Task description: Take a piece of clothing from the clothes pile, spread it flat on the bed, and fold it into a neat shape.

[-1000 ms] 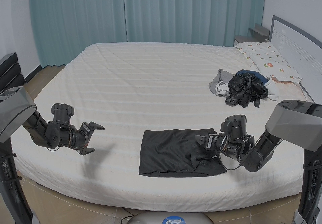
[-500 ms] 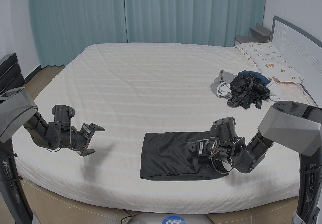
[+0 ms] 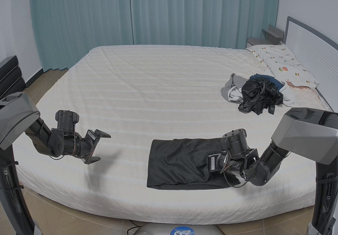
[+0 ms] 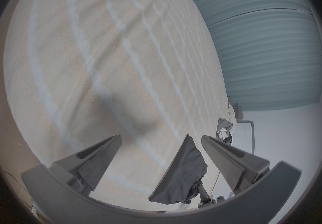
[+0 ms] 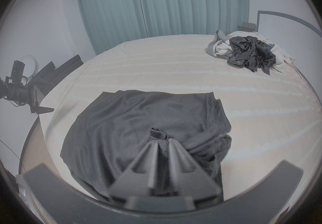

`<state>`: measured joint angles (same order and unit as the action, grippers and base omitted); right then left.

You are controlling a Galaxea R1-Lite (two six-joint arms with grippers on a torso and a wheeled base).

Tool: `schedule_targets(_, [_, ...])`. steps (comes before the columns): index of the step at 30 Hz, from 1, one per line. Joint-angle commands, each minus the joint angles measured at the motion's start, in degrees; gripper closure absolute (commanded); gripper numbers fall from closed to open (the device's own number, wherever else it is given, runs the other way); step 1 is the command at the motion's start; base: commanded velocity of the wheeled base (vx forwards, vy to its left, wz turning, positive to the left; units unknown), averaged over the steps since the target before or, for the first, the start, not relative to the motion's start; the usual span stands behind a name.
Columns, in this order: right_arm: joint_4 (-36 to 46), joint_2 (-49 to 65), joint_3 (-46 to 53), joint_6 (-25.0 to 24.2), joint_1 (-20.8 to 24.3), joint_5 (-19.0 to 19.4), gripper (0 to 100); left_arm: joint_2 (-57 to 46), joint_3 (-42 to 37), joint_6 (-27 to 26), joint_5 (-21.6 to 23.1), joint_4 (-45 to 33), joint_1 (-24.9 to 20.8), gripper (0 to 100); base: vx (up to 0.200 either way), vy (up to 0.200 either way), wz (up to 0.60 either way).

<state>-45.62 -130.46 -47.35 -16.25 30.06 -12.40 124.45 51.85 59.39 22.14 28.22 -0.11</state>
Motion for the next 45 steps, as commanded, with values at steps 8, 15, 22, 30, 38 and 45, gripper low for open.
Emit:
schedule_targets(8, [-3.16, 7.94, 12.10, -0.36, -5.80, 7.12, 100, 0.18, 0.01, -0.07, 0.01, -0.01, -0.07, 0, 0.000, 0.000, 0.00])
schedule_targets(15, [-9.93, 6.10, 17.11, -0.10, -7.39, 9.67, 100, 0.18, 0.01, 0.02, 0.01, -0.01, -0.24, 0, 0.000, 0.000, 0.00])
schedule_targets(22, [-15.82, 3.46, 21.68, -0.10, -7.91, 9.85, 0, 0.18, 0.01, -0.07, 0.01, -0.01, -0.24, 0, 0.000, 0.000, 0.00])
schedule_targets(30, [-17.93, 5.22, 24.58, -0.01, -10.37, 10.29, 0, 0.18, 0.01, 0.02, -0.25, -0.01, -0.24, 0, 0.000, 0.000, 0.00])
schedule_targets(38, [-19.86, 6.71, 20.19, -3.35, -15.30, 15.21, 0, 0.18, 0.10, 0.29, -2.63, -0.01, -0.33, 0, 0.000, 0.000, 0.00])
schedule_targets(45, [-16.79, 0.21, 10.70, -13.28, -14.51, 16.97, 0, 0.35, 0.01, 0.11, -2.71, -0.01, -0.42, 0, 0.171, 0.000, 0.00])
